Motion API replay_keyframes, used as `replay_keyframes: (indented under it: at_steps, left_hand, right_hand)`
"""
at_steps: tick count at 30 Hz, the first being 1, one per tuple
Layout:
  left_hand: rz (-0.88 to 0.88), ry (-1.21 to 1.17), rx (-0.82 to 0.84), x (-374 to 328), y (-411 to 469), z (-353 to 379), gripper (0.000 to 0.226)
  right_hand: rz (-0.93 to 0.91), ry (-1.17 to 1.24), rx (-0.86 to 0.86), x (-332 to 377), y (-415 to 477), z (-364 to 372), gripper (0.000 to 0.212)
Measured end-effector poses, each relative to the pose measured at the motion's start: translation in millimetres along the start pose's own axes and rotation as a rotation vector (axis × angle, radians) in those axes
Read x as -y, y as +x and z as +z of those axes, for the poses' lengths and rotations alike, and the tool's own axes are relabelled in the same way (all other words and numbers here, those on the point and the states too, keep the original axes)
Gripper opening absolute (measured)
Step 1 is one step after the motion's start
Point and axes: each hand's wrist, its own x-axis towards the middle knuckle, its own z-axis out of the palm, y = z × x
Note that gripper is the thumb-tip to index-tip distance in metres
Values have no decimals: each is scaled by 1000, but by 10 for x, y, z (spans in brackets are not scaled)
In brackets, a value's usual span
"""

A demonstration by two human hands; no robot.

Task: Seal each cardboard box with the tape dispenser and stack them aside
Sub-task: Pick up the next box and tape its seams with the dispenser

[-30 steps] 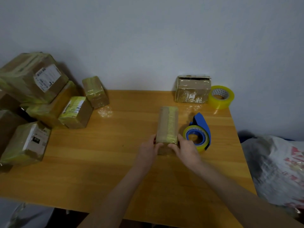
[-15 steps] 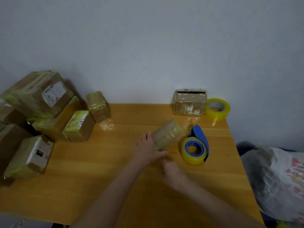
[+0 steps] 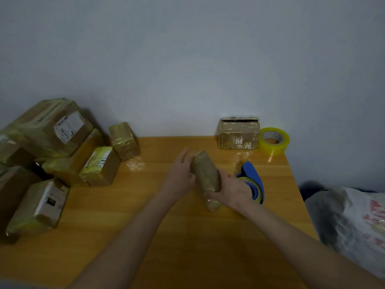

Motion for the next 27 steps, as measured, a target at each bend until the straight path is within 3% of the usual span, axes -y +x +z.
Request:
replay_keyframes:
  at_steps: [1, 3, 5, 9, 14, 18, 20, 23, 27]
  left_hand:
    - [-155, -137, -15, -44, -58, 84, 69]
    - [-339, -421, 108, -139, -172, 246, 64]
    - [-299, -633, 192, -217, -300, 367, 63]
    - [-146, -409, 76, -225, -392, 488, 64]
    - [16, -86, 171, -177, -458, 570, 70]
    - [-64, -32, 220, -77, -497, 556, 74]
    - [-83, -17, 224, -73, -520, 519, 75]
    - [-87, -13, 234, -123, -529, 492, 74]
    - [-100, 31, 240, -131, -541, 452, 74]
  right_hand:
    - [36, 72, 11, -5, 4, 19, 71]
    - [106, 230, 7, -36, 27, 14, 52]
    - [152, 384, 14, -63, 42, 5, 44]
    - [148, 431, 22, -56, 15, 54, 38]
    - [163, 411, 47, -119, 10, 61, 45]
    - [369, 219, -129, -484, 39, -48, 61]
    - [510, 159, -46, -669, 62, -62, 63]
    - [574, 204, 127, -850, 135, 36, 40]
    - [595, 312, 120, -966, 242, 89, 35]
